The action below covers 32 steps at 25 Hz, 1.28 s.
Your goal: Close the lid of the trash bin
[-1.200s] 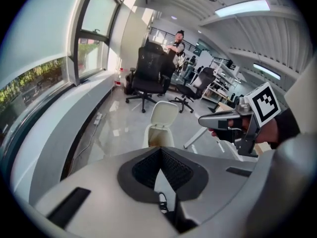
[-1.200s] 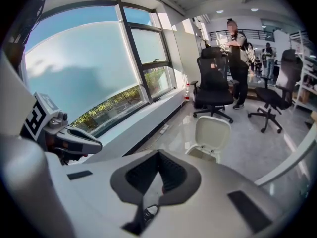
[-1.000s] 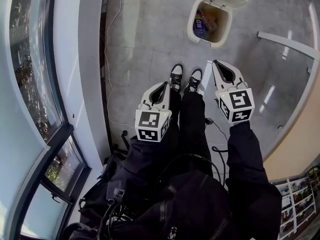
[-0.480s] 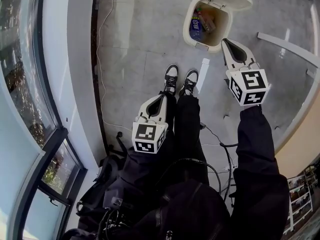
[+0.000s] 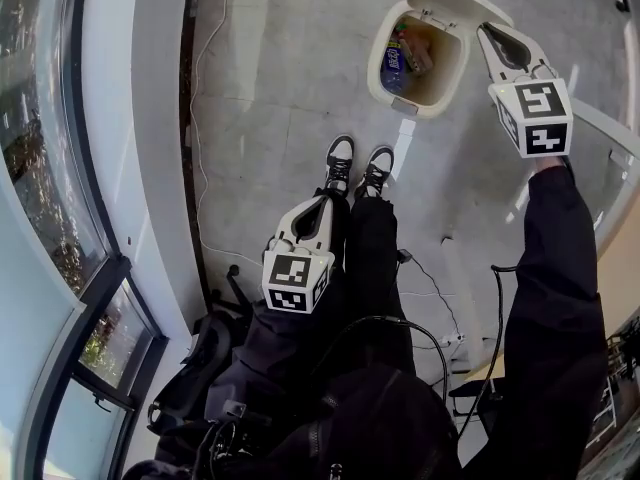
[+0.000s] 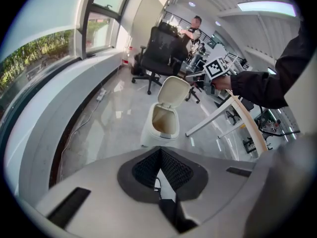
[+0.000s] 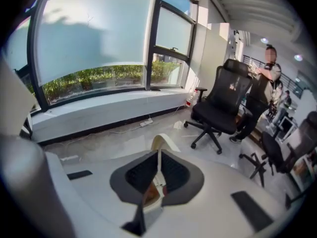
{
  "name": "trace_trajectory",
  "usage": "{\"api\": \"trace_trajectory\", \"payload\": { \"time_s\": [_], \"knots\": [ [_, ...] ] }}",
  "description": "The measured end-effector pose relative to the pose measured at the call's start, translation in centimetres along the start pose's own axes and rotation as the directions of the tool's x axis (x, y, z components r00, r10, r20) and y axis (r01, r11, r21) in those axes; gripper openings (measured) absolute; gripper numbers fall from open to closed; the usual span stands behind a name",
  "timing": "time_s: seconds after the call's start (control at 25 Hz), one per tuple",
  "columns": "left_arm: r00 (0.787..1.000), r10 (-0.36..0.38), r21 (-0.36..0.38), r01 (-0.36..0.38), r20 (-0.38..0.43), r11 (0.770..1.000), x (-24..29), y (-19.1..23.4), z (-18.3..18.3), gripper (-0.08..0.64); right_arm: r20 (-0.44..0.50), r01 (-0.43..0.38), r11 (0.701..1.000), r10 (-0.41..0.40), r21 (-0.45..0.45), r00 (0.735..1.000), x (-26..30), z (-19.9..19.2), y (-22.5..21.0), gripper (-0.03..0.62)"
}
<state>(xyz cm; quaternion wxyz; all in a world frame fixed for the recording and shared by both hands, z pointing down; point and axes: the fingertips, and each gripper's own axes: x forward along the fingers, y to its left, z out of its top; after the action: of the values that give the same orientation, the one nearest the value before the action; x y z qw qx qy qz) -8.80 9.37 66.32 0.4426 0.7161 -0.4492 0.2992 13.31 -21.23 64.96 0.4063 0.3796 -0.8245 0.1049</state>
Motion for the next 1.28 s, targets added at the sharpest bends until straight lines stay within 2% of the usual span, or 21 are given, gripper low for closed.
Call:
{"api": "trace_trajectory", "payload": {
  "time_s": [0.08, 0.32, 0.52, 0.72, 0.96, 1.12, 1.28],
  "knots": [
    [1.0, 0.004, -0.008, -0.004, -0.002, 1.0, 0.1, 0.2, 0.0, 0.002, -0.03, 0.001, 0.998, -0.002, -0.055, 1.0, 0.8, 0.3, -1.3, 0.009],
    [1.0, 0.009, -0.022, -0.01, -0.007, 1.0, 0.1, 0.8, 0.0, 0.002, -0.172, -0.045, 0.982, 0.013, -0.181, 0.985, 3.4, -0.8, -3.7, 0.101],
    [1.0, 0.017, -0.03, -0.017, -0.01, 0.999, 0.3, 1.2, -0.4, 0.002, -0.248, -0.088, 0.968, 0.029, -0.233, 0.968, 4.4, -2.4, -3.9, 0.123],
    [1.0, 0.013, -0.03, -0.013, -0.01, 0.999, 0.2, 1.1, -0.5, 0.002, -0.26, -0.128, 0.97, 0.072, -0.205, 0.963, 3.5, -2.6, -2.2, 0.156],
    [1.0, 0.008, -0.026, -0.008, -0.01, 1.0, 0.2, 1.0, -1.1, 0.002, -0.255, -0.177, 0.963, 0.122, -0.203, 0.959, 2.3, -4.5, 1.7, 0.16],
    [1.0, 0.009, -0.024, -0.01, -0.011, 1.0, 0.0, 0.9, -1.6, 0.002, -0.248, -0.196, 0.966, 0.151, -0.169, 0.957, 1.8, -5.7, 4.4, 0.16],
    [1.0, 0.007, -0.019, -0.007, -0.012, 1.0, -0.2, 0.6, -2.0, 0.002, -0.265, -0.238, 0.961, 0.194, -0.144, 0.944, 1.6, -7.8, 7.6, 0.16]
  ]
}}
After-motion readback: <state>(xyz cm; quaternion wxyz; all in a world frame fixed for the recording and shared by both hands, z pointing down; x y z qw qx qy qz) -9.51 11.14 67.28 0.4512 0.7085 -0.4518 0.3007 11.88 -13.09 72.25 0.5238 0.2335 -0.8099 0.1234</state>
